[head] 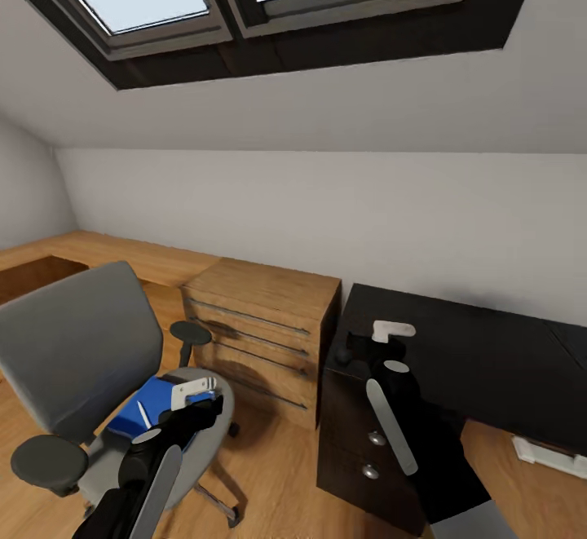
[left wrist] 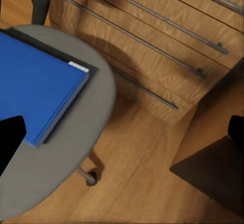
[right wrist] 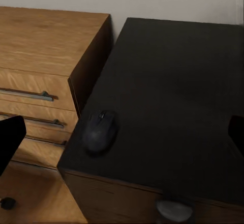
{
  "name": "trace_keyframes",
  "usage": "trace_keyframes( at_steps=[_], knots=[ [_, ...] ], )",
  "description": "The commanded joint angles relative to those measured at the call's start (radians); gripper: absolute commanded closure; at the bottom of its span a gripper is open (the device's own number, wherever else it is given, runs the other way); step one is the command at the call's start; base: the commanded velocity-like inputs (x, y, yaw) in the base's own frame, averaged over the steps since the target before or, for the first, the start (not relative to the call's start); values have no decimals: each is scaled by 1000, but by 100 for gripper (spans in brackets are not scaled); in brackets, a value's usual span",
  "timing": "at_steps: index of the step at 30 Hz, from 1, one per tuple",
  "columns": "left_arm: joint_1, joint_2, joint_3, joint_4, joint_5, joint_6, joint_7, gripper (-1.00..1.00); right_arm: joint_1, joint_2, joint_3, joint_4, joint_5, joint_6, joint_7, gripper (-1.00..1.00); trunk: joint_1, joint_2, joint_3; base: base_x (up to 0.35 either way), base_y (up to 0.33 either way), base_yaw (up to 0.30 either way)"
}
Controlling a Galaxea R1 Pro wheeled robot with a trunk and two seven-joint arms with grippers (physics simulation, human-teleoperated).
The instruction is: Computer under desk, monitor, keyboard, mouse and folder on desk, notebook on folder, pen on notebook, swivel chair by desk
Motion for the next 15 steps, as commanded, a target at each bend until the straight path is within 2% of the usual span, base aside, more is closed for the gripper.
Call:
trace_keyframes(
  at_steps=[1, 6, 15],
  knots=[
    [0, 0, -1, -1, 11, 3, 10, -100, -1, 0, 2, 0, -10, 2, -10, -100, 0, -1, -1, -262, 212, -295],
    [0, 0, -1, -1, 11, 3, 10, -100, -1, 0, 3, 0, -10, 2, -10, -100, 0, -1, -1, -262, 172, -295],
    [0, 0, -1, -1, 11, 3, 11, -100, -1, -1, 3, 1, -10, 2, -9, -100, 0, -1, -2, -266, 47, -295]
  ],
)
